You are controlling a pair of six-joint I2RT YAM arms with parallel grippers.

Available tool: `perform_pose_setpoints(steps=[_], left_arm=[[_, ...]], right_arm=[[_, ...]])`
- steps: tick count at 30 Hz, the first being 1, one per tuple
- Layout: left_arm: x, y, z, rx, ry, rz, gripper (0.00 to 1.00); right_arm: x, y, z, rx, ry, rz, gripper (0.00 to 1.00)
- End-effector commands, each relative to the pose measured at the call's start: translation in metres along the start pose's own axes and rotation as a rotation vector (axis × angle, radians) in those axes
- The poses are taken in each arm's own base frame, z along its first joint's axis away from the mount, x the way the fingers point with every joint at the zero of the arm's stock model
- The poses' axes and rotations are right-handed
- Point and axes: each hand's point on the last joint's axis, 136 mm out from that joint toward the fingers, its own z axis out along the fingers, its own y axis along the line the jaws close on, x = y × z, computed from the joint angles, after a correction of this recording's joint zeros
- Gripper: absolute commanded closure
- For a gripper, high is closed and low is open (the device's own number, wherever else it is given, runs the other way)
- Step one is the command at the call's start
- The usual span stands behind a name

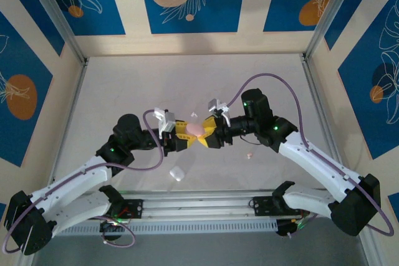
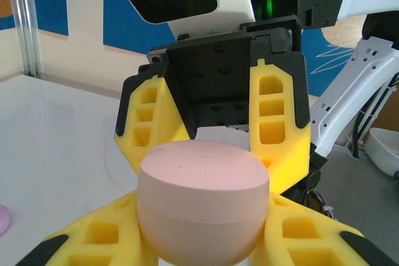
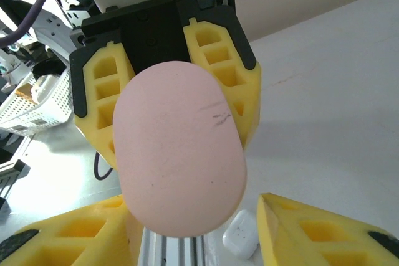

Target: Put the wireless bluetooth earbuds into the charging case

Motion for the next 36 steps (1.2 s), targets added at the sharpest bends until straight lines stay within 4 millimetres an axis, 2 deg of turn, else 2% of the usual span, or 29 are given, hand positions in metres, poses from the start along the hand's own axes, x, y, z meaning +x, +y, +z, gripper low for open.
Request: perform_pose_setpoints(steps=[1, 8, 22, 36], left_arm=[[-0.007, -0.018, -0.002, 0.078, -0.014, 0.050, 0.74], [-0.007, -0.020, -0.002, 0.088, -0.013, 0.045, 0.74], [-0.006, -0.019, -0.002, 0.086, -0.010, 0.041, 0.74], [-0.005, -0.020, -0.002, 0.088, -0.008, 0.040, 0.74]], right_arm=[[-0.024, -0.005, -0.007, 0.030, -0.054, -0.012, 0.49], [-0.029, -0.019, -0.008, 0.088, -0.065, 0.047, 0.49], [-0.037, -0.016, -0.009, 0.058, -0.080, 0.074, 0.48], [-0.037, -0.022, -0.011, 0.082, -0.088, 0.111, 0.39]])
